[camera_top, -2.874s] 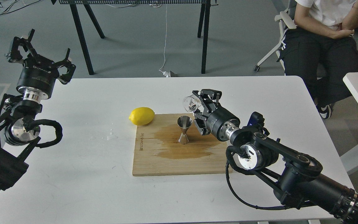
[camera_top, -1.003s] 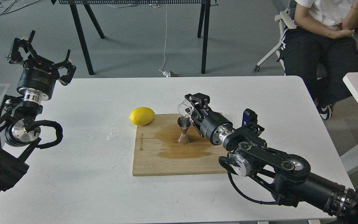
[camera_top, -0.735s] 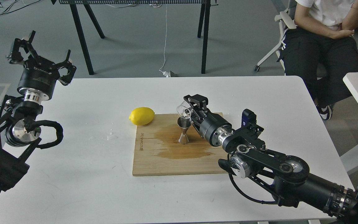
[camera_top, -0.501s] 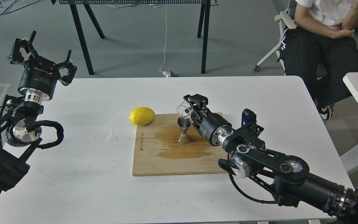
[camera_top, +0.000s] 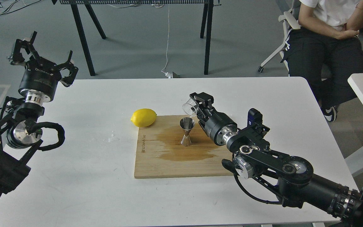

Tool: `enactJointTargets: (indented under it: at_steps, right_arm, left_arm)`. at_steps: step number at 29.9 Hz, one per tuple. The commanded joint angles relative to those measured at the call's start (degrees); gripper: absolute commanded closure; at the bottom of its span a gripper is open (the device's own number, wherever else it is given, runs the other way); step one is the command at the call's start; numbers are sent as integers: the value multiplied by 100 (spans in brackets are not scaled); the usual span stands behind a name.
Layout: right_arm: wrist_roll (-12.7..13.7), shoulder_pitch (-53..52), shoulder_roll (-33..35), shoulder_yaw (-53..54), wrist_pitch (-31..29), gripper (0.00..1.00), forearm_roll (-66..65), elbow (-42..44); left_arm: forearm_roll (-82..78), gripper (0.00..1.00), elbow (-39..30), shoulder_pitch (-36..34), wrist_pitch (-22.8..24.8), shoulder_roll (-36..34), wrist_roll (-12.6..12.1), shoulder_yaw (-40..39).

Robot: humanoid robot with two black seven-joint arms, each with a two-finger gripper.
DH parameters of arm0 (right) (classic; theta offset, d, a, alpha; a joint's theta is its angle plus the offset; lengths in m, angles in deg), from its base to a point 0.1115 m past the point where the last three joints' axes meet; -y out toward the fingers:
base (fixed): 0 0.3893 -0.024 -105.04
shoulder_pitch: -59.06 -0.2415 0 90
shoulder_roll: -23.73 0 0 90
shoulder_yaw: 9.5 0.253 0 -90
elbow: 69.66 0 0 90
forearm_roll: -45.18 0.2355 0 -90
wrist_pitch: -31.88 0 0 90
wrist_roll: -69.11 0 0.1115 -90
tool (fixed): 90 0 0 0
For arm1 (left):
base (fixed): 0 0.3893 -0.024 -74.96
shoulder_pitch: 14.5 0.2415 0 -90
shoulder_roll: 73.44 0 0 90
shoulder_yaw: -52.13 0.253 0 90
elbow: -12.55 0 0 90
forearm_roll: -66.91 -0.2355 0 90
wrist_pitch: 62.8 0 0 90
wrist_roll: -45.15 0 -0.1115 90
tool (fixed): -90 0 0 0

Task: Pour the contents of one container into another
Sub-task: 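Tilt the glass cup over the jigger to pour into it, then turn the glass cup upright and move it away from the jigger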

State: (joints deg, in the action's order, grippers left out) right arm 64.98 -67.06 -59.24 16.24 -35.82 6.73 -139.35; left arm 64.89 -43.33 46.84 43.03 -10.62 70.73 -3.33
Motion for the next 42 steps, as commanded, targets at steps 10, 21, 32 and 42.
enactJointTargets:
  at_steps: [10,21,32,42]
  right_arm:
    - [-105,-18,-97,-236,46,61,-102,0]
    - [-105,-106,-123,-315,73,61,-480,17]
    - [-114,-326,-88,-421,116,61,-611,158]
    - [-123,-598,-53,-808,116,61,-761,255]
  left_arm:
    - [0,0,-2,1,8,-7,0,0]
    - [0,0,7,1,8,-7,0,0]
    - [0,0,7,1,-1,2,0,0]
    - [0,0,7,18,-1,11,9,0]
